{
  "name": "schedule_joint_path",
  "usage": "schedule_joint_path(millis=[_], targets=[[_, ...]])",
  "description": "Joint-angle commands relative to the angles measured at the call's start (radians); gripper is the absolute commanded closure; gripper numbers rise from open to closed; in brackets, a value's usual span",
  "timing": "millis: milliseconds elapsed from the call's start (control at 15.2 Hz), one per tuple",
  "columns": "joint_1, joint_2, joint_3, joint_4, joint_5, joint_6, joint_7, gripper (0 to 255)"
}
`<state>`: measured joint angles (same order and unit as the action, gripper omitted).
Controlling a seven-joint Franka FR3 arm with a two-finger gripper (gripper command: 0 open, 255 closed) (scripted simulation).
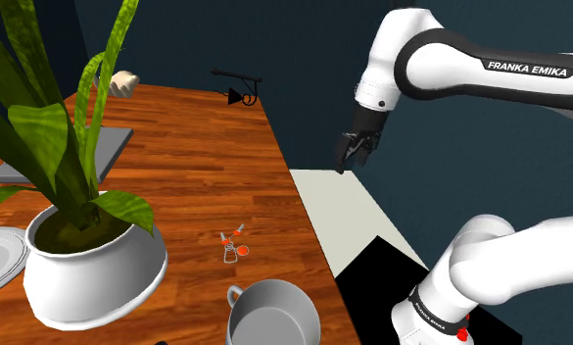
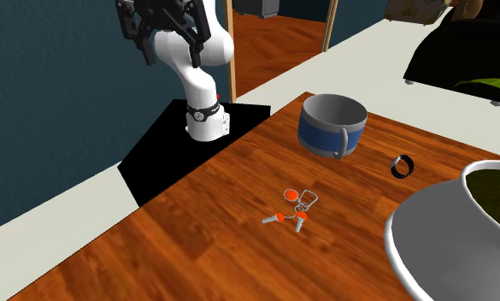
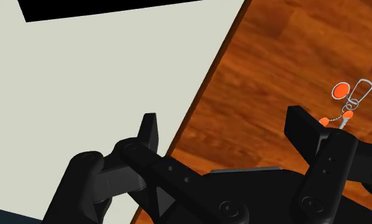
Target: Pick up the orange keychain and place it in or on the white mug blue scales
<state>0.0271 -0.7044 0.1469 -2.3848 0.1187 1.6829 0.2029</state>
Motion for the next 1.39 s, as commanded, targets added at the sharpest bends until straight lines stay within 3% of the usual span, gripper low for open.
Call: schedule_joint_path(millis=[0,660,990,1320], targets=[[0.008,0.055,0.045,0.003,0.019,0.051,0.050,0],[0.021,0.358,0.243,0.099,0.033,0.243,0.291,0],[0.024,0.550,0.327,0.196,-0.025,0.317,0.433,0],[0.049,0.764,0.380,0.327,-0.131,0.361,0.588,0]])
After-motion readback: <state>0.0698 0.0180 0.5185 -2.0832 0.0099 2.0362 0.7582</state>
